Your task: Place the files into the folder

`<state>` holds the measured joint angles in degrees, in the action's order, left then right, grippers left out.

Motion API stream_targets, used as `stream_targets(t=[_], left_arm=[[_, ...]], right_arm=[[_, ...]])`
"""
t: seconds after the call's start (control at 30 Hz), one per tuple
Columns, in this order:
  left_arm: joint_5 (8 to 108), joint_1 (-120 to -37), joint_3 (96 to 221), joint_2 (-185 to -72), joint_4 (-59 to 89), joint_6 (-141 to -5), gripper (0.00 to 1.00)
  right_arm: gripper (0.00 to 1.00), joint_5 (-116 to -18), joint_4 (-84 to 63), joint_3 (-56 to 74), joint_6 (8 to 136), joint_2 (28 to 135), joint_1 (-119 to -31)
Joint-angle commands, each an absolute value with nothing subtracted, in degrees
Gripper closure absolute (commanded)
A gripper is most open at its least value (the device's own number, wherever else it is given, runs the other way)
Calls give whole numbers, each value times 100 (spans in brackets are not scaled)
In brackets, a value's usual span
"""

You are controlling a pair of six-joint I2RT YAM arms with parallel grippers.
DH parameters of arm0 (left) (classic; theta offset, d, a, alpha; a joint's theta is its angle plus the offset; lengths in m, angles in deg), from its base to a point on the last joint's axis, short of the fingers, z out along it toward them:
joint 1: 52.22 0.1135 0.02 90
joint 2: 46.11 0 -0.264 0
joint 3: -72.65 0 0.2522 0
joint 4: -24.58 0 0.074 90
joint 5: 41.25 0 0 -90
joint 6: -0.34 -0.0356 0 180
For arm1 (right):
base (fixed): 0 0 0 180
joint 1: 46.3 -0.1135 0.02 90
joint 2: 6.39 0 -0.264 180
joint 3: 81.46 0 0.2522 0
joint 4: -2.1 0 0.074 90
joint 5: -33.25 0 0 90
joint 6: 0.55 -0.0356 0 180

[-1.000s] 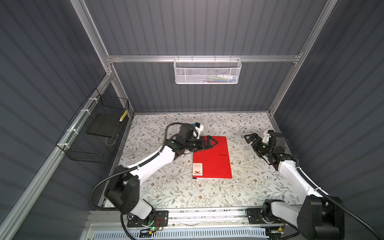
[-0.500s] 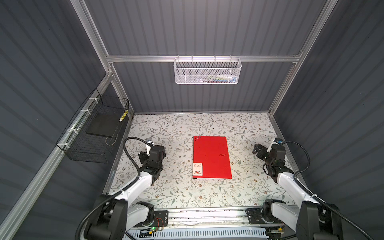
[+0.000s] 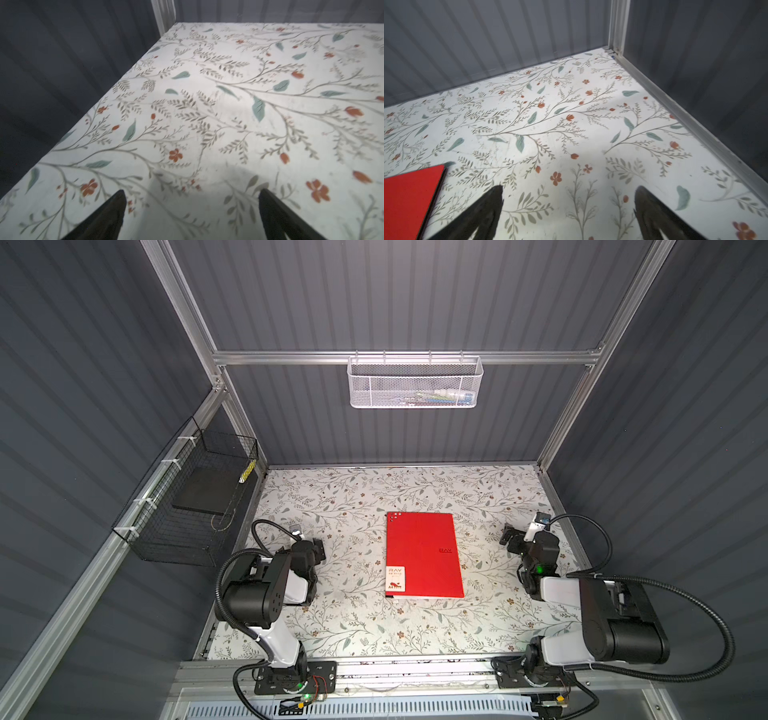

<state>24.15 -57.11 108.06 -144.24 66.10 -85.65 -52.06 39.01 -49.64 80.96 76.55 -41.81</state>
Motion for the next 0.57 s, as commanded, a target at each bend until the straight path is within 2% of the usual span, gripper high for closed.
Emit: stream_targets(t=[0.0,0.07,0.1,0.17,0.23,0.3,0.53], left_arm=[[2714,-5696,11121,-14533,6974,-8801,0],[2702,-5697,11260,-14349,6283,-8626,0],[2673,-5697,11161,-14487,6780,-8741,0],[2687,-5705,11241,-14361,6310,-8643,0],[2612,-5726,11186,-14492,6727,-8764,0],[2560,-5771,11259,-14411,6373,-8712,0],[2498,-5794,11234,-14462,6558,-8773,0]], right_arm=[[1,-5096,5030,-5164,8319,7804,-4195],[1,-5212,4264,-4969,8353,7583,-4209],[1,-5175,4406,-4986,8393,7647,-4244],[1,-5212,4754,-5077,8444,7720,-4257],[1,-5253,4256,-4873,8481,7684,-4288],[1,-5252,4324,-4825,8473,7798,-4284],[1,-5344,4448,-4954,8496,7679,-4257]])
